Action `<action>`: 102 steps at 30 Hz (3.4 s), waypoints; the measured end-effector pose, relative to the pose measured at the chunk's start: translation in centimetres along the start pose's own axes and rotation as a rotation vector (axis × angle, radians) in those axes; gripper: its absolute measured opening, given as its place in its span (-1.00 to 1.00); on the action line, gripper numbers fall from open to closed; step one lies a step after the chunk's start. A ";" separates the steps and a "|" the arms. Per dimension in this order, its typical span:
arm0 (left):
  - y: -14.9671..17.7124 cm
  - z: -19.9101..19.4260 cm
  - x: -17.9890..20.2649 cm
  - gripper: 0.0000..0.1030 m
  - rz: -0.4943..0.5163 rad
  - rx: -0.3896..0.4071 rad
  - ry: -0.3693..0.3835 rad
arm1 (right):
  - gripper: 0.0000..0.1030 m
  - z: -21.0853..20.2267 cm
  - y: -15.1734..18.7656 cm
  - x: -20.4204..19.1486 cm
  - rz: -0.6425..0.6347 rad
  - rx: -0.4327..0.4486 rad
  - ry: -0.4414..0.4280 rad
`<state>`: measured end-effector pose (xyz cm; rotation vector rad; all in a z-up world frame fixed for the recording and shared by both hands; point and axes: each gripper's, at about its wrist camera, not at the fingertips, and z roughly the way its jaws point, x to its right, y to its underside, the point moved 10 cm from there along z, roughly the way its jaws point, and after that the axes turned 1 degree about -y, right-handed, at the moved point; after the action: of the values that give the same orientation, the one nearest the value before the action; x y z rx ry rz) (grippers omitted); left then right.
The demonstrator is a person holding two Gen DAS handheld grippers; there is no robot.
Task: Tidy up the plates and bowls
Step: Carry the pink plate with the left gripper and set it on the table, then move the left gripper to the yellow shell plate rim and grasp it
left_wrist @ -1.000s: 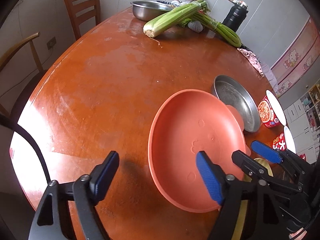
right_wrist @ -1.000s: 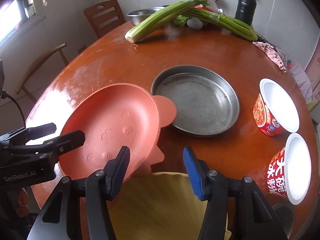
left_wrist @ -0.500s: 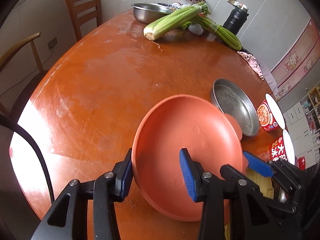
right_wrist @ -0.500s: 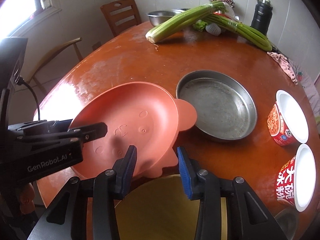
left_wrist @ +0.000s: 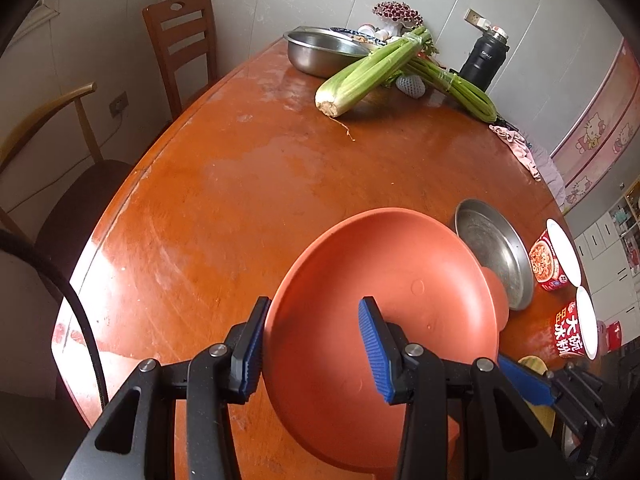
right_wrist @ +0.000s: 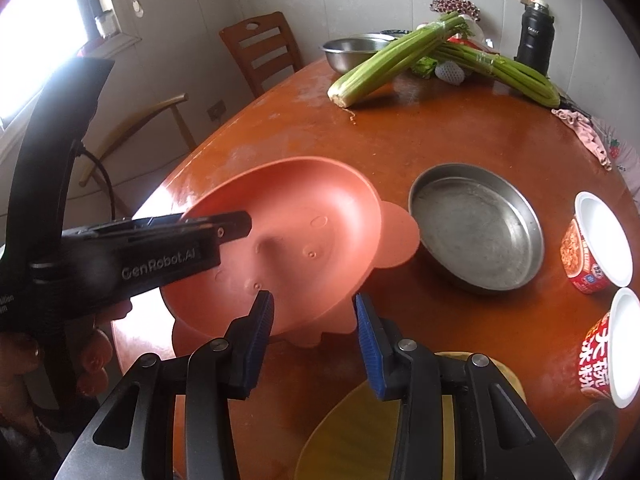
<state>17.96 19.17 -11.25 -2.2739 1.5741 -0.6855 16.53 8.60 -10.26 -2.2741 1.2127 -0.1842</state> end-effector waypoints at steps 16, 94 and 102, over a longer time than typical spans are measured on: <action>0.3 2.2 -0.2 -0.14 0.003 -0.018 -0.025 | -0.15 1.8 1.1 0.5 0.028 -0.054 -0.008; 3.7 -8.5 8.6 0.34 0.103 0.165 0.029 | 0.17 -9.0 3.6 7.8 0.030 0.111 0.046; 5.4 -8.4 9.7 0.34 0.121 0.137 0.022 | 0.17 -9.5 4.7 8.8 0.017 0.099 0.029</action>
<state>11.98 8.44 -4.70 -2.0619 1.6074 -0.7635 14.82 -4.37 -5.98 -2.1818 1.2103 -0.2666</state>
